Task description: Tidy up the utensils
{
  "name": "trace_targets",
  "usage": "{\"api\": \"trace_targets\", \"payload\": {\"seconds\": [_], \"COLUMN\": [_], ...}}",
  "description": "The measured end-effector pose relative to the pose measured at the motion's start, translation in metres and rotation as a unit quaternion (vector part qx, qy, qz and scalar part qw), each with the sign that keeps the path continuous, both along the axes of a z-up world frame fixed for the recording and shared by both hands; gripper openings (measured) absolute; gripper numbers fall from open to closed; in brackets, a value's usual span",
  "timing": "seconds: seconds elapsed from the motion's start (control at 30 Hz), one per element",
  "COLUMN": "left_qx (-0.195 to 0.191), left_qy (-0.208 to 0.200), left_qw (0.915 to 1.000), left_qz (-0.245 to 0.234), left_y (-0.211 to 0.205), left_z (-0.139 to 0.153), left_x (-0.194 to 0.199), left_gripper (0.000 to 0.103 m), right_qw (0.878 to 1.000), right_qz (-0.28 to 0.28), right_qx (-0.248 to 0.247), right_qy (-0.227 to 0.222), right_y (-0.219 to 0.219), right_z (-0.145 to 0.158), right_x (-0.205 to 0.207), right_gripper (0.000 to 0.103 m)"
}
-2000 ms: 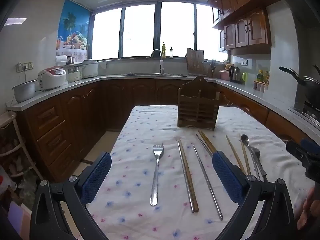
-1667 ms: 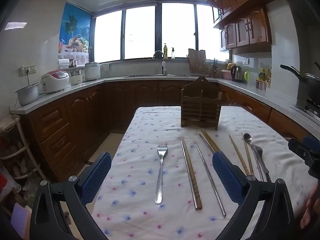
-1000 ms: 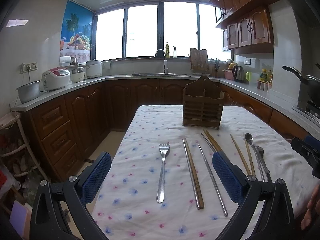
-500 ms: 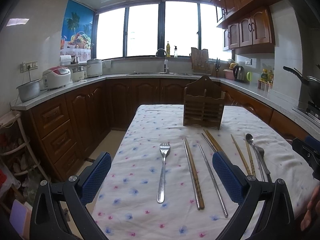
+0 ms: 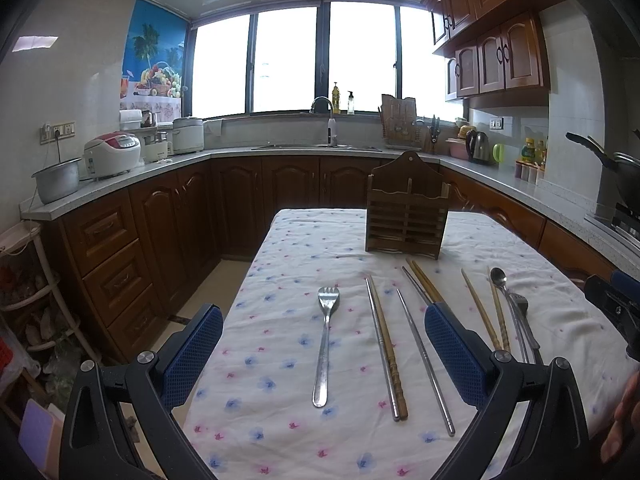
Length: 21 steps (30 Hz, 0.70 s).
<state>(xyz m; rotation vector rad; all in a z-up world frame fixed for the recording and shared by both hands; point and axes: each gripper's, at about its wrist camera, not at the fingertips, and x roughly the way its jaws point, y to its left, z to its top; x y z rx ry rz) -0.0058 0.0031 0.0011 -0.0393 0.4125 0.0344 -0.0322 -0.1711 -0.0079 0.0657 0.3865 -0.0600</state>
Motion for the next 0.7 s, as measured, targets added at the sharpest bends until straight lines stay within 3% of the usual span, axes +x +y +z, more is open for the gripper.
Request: {"api": "trace_targets", "payload": {"seconds": [0.37,0.7], "left_qx": [-0.002,-0.010], "left_qy": [0.012,0.055], "left_qw": [0.9999,0.9982], "left_qz": [-0.002,-0.021], "left_y": [0.001,0.004], "left_z": [-0.002,-0.003], "left_x": [0.009,0.041], "left_gripper": [0.102,0.102], "right_qw": [1.000,1.000], "right_qz": [0.003,0.008], "right_qx": [0.004,0.006], "right_qy": [0.005,0.028], "right_y": [0.002,-0.008], "right_z": [-0.001,-0.001], "right_x": [0.004,0.021], "right_gripper": [0.103,0.103]}}
